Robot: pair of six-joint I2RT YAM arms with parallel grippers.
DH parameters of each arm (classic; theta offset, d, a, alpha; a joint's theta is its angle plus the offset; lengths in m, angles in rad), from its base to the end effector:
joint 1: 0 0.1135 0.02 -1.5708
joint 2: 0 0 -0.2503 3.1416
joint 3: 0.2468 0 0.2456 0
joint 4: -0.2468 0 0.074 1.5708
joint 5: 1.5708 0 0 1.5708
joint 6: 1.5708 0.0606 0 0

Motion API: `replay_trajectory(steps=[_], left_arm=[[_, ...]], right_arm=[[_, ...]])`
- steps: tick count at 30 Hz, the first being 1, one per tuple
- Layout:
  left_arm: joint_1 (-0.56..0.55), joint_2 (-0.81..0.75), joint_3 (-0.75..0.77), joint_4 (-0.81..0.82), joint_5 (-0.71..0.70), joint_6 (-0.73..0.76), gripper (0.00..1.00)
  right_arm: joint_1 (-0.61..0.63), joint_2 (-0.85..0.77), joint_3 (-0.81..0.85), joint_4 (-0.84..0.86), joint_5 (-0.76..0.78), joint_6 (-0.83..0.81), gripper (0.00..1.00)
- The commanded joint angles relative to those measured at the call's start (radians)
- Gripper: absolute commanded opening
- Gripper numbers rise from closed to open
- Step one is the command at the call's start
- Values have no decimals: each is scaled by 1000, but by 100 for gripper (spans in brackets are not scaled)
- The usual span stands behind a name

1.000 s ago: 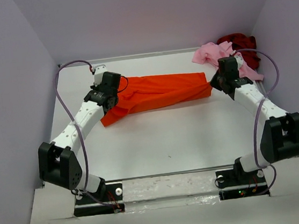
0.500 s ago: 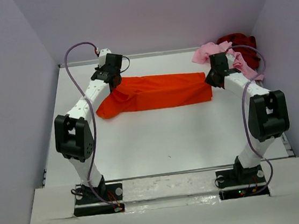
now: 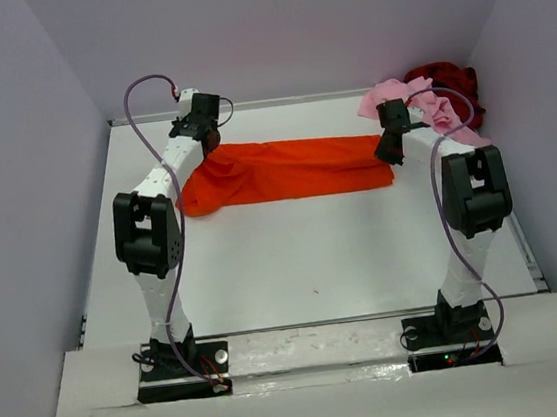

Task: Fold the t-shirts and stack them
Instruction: Fold the tshirt

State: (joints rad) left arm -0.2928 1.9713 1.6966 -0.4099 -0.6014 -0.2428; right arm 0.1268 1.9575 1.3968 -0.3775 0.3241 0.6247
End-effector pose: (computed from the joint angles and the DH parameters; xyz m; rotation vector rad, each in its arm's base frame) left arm 0.4495 -0.0997 0.2587 -0.2587 2.1257 0.3675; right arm 0.4247 0.0347 0.1635 0.7275 2.3318 -0.0780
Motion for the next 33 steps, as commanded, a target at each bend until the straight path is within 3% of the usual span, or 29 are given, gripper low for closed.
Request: replay_trajectory(steps=[1,8,11,12,13,17,28,31,32,33], left_arm=[[27,12,32,36,-27,19,0],[30,8,-32,144,-41,25,0],[29,30,-16,145,-38,39,0],[30,37,-14,140,-34,39,0],[30,46,-11,140,-29,33,0],[29,78,9,148,3,19,0],[30,262,150,141,-5,48,0],[32,281,184,154,-5,45,33],[32,275,181,164,-12,45,49],[32,265,169,172,-18,43,52]], right_arm=[[8,50,80,-15,35,0,0],[8,141,163,-34,43,-8,0],[8,156,186,-40,10,-31,41],[8,150,186,-40,1,-37,59],[8,129,186,-40,1,-49,63],[17,55,195,-37,4,-94,70],[46,-65,173,-9,-46,-172,72],[56,-65,169,8,-69,-189,72],[66,-65,174,8,-75,-194,72],[66,-63,176,6,-83,-197,72]])
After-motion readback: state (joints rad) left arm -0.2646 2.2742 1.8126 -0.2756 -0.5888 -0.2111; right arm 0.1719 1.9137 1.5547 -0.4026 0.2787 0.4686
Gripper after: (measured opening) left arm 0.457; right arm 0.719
